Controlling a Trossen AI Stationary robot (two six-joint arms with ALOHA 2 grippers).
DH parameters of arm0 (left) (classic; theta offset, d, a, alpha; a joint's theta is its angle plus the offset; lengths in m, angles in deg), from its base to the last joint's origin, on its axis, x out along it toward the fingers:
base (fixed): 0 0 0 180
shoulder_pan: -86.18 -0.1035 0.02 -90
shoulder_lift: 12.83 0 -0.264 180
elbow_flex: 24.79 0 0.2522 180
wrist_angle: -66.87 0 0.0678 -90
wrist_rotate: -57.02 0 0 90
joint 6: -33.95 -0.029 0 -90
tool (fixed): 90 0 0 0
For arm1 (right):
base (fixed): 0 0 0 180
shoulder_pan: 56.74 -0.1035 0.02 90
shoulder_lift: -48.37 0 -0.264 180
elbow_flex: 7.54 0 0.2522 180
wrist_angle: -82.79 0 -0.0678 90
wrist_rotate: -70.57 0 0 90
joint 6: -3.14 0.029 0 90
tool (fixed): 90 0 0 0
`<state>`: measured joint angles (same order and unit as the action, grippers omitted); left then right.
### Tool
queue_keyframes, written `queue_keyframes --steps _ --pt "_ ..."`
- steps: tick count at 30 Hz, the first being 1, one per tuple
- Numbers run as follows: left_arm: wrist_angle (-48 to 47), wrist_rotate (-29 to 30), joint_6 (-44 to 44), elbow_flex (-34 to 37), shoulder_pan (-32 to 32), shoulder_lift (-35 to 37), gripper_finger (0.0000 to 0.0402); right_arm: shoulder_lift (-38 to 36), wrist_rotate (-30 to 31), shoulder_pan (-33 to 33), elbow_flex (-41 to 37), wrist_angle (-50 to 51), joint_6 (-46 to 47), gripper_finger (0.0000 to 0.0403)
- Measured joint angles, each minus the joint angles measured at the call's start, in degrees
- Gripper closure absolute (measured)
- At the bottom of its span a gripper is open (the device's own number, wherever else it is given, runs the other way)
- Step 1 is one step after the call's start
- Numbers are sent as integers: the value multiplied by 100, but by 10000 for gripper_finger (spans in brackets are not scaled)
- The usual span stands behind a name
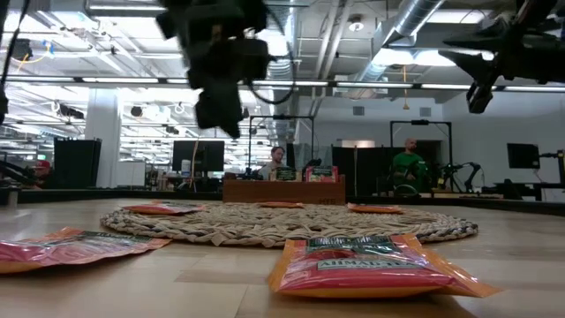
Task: Pick & Place Tea
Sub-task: Put the orange tea bag into the left section of the wooden organizer
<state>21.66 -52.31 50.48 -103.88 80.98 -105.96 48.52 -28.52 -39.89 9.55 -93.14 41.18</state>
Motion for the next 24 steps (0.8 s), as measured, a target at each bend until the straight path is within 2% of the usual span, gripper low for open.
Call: queue_keyframes --steps 5,11,16,24 --pt "1675 40 586 1452 1 923 247 189 -130 -107 0 269 -36 336" --pt "2844 572 1117 2740 1 2028 247 730 -120 -468 56 90 -43 336" --pt "3278 942 1480 3538 -1 2887 247 1656 14 -768 648 524 -211 336" --pt "3043 1286 1610 4253 -6 4337 247 3633 71 -1086 2125 1663 -826 336"
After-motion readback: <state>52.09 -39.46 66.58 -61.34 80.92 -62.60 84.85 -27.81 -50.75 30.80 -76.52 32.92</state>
